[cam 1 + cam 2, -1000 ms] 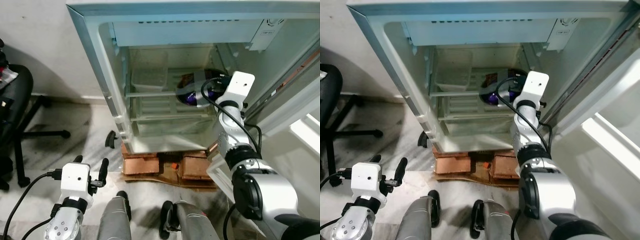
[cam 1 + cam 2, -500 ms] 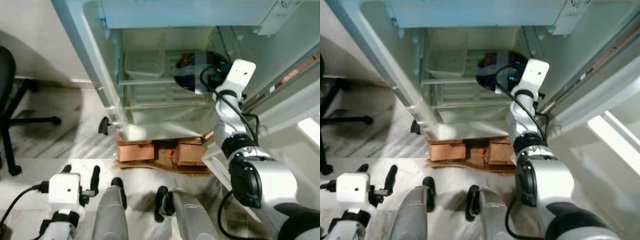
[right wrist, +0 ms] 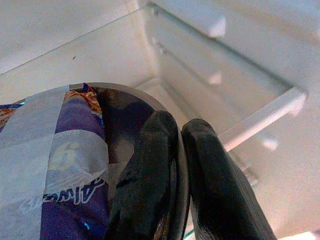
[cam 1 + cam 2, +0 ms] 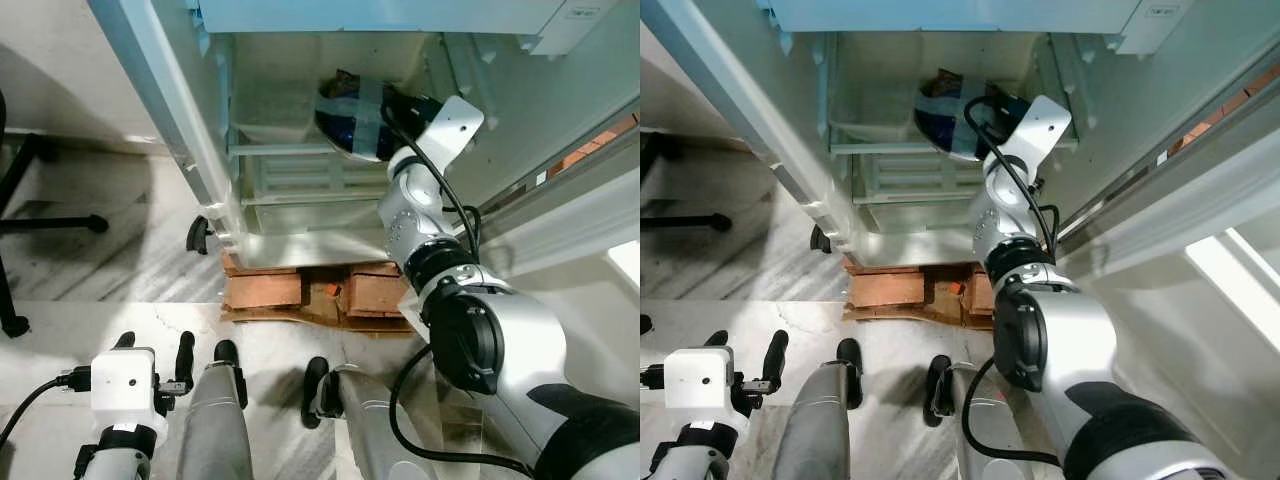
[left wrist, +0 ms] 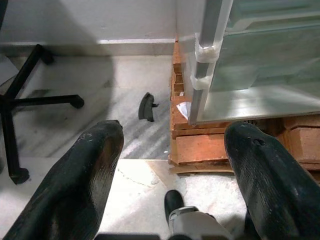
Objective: Restocking fridge
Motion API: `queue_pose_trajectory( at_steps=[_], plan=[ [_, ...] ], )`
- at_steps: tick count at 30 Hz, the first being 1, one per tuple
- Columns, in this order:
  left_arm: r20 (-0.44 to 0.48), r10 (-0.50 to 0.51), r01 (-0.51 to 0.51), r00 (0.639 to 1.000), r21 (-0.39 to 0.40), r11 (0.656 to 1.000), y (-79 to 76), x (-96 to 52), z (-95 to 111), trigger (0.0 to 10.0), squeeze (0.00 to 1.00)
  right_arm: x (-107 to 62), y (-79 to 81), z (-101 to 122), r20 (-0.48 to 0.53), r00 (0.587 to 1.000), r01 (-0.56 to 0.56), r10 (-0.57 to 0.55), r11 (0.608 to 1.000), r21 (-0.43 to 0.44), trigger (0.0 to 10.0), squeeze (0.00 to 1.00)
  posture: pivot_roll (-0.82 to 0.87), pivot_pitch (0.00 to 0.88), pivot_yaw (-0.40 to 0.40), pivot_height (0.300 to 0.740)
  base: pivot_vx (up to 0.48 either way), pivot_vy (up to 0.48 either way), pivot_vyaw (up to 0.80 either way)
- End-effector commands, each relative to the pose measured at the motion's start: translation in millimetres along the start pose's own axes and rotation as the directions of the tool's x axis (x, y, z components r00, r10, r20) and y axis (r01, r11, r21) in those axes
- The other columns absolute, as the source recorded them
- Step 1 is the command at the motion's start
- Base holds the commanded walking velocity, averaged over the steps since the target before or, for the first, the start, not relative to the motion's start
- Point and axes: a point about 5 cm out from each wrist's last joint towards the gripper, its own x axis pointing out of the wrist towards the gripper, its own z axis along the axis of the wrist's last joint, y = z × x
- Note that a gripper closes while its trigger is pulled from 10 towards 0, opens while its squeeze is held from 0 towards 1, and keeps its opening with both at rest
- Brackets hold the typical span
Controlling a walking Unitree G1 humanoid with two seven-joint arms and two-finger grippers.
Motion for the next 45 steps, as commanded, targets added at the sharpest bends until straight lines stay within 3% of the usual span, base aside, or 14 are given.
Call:
queue_pose_trajectory(
  at_steps=[1, 9, 11, 15, 25, 27, 33, 45],
  plan=[
    [-0.043, 0.005, -0.005, 0.999, 0.001, 1.0, -0.9, -5.8, -6, 10.0, 0.0, -2.6, 1.0, -10, -0.073, 0.997, 0.021, -0.018, 0.999, 0.039, 10.0, 0.0, 0.32, 0.453, -0.126, 0.74, 0.0, 0.0, 0.0],
    [-0.049, 0.016, -0.016, 0.999, 0.0, 1.0, -0.5, -6.6, -7, 10.0, 0.0, -1.8, 10.1, -3, -0.052, 0.999, -0.01, 0.01, 1.0, -0.001, 10.0, 0.0, 0.32, 0.457, -0.133, 0.74, 0.0, 0.0, 0.0],
    [-0.059, 0.032, -0.032, 0.998, 0.004, 0.999, 0.4, -7.5, -8, 10.0, 0.0, 0.4, 13.1, 7, 0.024, 0.999, -0.031, 0.034, 0.992, -0.126, 10.0, 0.0, 0.32, 0.461, -0.137, 0.74, 0.0, 0.0, 0.0],
    [-0.061, 0.037, -0.037, 0.997, 0.003, 0.999, -0.1, -8.1, -8, 10.0, 0.0, 2.4, 11.8, 14, 0.063, 0.998, -0.011, 0.024, 0.981, -0.193, 10.0, 0.0, 0.32, 0.467, -0.14, 0.74, 0.0, 0.0, 0.0],
    [-0.069, 0.048, -0.048, 0.996, 0.005, 0.999, 1.0, -9.9, -9, 10.0, 0.0, 9.4, -0.1, 28, 0.121, 0.992, 0.07, -0.042, 0.969, -0.236, 10.0, 0.0, 0.33, 0.478, -0.141, 0.74, 0.0, 0.0, 0.0],
    [-0.071, 0.05, -0.05, 0.996, 0.006, 0.999, 0.9, -9.7, -9, 10.0, 0.0, 11.6, -6.7, 31, 0.137, 0.987, 0.115, -0.081, 0.959, -0.26, 10.0, 0.97, 0.33, 0.478, -0.141, 0.74, 0.0, 0.0, 0.0],
    [-0.077, 0.059, -0.058, 0.995, 0.009, 0.998, 1.6, -7.6, -11, 10.0, 0.0, 14.9, -12.8, 37, 0.153, 0.983, 0.136, -0.098, 0.956, -0.26, 10.0, 1.0, 0.32, 0.474, -0.141, 0.74, 0.0, 0.0, 0.0],
    [-0.056, 0.065, -0.064, 0.996, 0.019, 0.998, 4.5, 9.3, -11, 10.0, 0.0, 16.4, -9.6, 36, 0.113, 0.994, 0.015, 0.012, 0.971, -0.239, 10.0, 1.0, 0.31, 0.433, -0.142, 0.74, 0.0, 0.0, 0.0]
  ],
)
